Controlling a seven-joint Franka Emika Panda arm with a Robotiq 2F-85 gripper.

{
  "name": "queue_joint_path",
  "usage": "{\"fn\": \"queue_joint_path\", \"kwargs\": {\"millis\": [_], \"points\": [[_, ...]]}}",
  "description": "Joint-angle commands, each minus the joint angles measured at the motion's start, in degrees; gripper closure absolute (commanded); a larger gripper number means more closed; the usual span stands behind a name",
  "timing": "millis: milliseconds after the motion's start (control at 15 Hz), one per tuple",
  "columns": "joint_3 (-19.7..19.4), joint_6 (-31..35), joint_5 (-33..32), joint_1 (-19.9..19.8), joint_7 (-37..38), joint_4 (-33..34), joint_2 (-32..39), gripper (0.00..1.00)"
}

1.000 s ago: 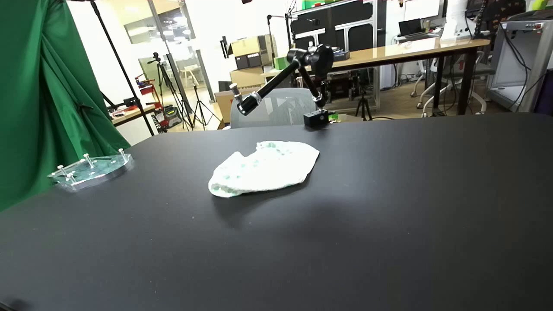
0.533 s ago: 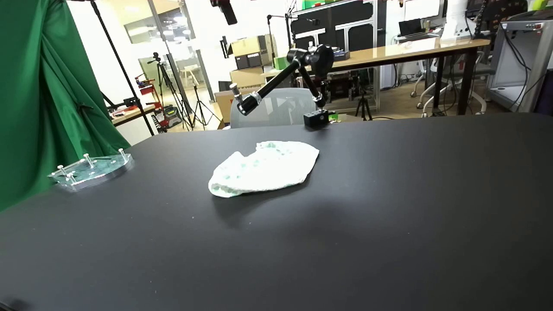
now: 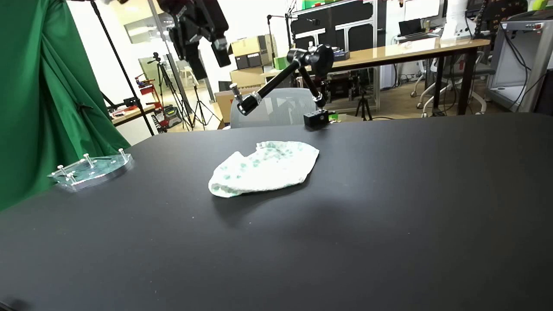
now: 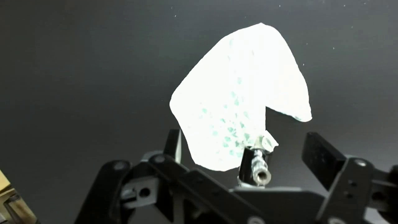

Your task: Hang the cloth on the stand

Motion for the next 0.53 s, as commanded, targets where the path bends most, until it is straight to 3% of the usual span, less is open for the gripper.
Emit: {"fn": "queue_joint_path", "kwargs": {"millis": [0, 267, 333, 467], "points": [[0.15, 8.87, 1.10, -1.13, -4.82, -7.87, -2.22, 0.00], [0.57, 11.77, 7.19, -2.24, -20.12, -9.48, 0.17, 0.00], [0.17, 10.68, 5.28, -1.42, -14.99, -8.59, 0.33, 0.00], [0.15, 11.24, 6.52, -1.77, -18.68, -8.79, 0.97, 0.00]]}}
